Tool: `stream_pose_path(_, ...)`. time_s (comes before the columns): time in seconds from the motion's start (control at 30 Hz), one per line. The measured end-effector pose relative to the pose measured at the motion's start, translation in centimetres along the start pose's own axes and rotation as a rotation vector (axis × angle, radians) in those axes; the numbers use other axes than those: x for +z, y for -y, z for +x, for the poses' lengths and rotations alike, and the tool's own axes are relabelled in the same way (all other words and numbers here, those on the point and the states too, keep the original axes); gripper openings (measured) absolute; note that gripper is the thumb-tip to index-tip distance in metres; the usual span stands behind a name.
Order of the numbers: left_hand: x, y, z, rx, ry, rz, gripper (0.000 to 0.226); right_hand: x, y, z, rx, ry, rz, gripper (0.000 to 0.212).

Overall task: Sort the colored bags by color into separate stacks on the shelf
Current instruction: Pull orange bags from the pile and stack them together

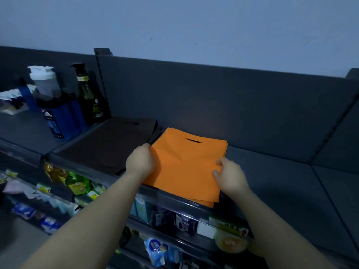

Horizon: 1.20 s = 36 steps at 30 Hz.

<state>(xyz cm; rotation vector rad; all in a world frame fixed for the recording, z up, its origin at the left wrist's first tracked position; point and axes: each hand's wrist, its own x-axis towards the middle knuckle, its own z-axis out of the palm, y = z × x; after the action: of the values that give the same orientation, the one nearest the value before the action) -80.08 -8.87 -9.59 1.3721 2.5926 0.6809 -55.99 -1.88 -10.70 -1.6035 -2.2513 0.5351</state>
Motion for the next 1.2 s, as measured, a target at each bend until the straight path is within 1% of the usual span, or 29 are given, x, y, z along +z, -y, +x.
stream_pose_path(0.07,0.1,0.3,0.5,0.067,-0.024,0.139,0.035,-0.1,0.4,-0.3,-0.006,-0.008,-0.103,0.043)
stream_pose_path(0.13,-0.1,0.0,0.8,0.171,-0.064,0.253,0.03,-0.7,0.5,-0.5,-0.02,-0.052,-0.176,0.042)
stream_pose_path(0.2,-0.4,-0.9,0.9,0.281,-0.08,0.296,0.031,-1.7,0.5,-0.8,-0.012,-0.1,-0.205,0.036)
stream_pose_path(0.23,-0.6,-1.5,0.8,0.326,-0.084,0.306,0.034,-2.3,0.5,-1.0,0.0,-0.113,-0.215,0.037)
stream_pose_path(0.3,-0.9,-3.1,0.5,0.417,-0.097,0.316,0.037,-3.5,0.4,-1.7,0.021,-0.132,-0.235,0.048)
stream_pose_path(0.33,-1.1,-4.0,0.2,0.462,-0.106,0.311,0.038,-4.1,0.4,-2.0,0.031,-0.141,-0.244,0.054)
stream_pose_path(0.4,-1.2,-5.9,-0.6,0.541,-0.131,0.277,0.039,-5.2,0.0,-2.9,0.047,-0.172,-0.254,0.059)
stream_pose_path(0.53,-0.9,-9.7,-2.6,0.678,-0.138,0.192,0.038,-7.7,-1.1,-5.2,0.095,-0.256,-0.277,0.06)
stream_pose_path(0.63,-0.4,-12.5,-4.3,0.752,-0.091,0.112,0.04,-9.6,-2.7,-7.3,0.144,-0.312,-0.314,0.058)
stream_pose_path(0.73,0.3,-15.2,-6.0,0.831,-0.059,0.1,0.04,-11.4,-4.7,-9.6,0.199,-0.345,-0.336,0.058)
stream_pose_path(0.87,1.5,-19.3,-8.6,0.916,0.026,0.051,0.043,-14.3,-8.2,-13.0,0.301,-0.366,-0.366,0.057)
stream_pose_path(1.0,3.0,-24.2,-12.3,1.008,0.094,0.022,0.045,-17.4,-12.9,-16.9,0.403,-0.429,-0.404,0.054)
stream_pose_path(1.2,5.6,-32.6,-18.4,1.108,0.116,0.008,0.046,-22.4,-20.6,-22.3,0.513,-0.488,-0.443,0.054)
